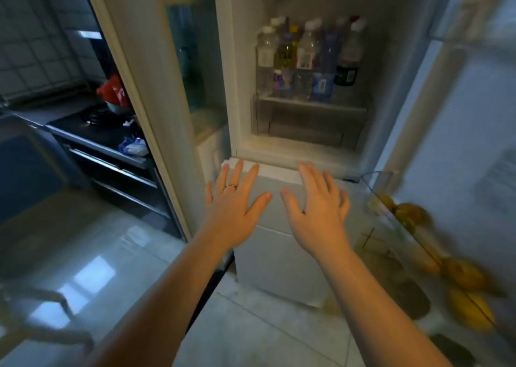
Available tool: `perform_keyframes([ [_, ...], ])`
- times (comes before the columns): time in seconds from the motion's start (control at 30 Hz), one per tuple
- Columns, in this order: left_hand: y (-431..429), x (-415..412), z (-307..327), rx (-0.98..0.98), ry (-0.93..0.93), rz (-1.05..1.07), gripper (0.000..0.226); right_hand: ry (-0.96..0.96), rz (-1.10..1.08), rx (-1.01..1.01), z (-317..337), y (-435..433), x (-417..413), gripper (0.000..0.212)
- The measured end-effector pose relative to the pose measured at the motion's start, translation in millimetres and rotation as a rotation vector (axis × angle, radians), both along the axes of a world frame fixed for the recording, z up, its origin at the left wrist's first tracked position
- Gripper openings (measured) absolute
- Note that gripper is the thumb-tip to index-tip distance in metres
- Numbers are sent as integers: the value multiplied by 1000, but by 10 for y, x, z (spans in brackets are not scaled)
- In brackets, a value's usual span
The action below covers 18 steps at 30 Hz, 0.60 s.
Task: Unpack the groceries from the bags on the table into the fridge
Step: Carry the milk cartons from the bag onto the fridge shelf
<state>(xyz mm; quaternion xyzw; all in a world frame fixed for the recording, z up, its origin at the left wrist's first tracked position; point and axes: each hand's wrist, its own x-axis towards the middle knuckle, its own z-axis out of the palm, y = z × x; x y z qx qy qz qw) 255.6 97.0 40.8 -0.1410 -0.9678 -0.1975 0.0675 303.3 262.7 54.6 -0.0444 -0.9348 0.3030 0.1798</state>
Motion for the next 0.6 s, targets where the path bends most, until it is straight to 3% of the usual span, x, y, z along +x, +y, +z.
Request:
perform_keyframes([
  [0.3, -287, 1720, -898, -31, -211, 9, 78, -257, 46, 28, -877, -153, 1707, 62],
  [0.6, -145, 3027, -1330, -66, -323, -4, 77, -393, 72, 82, -1364, 23, 3133, 63],
])
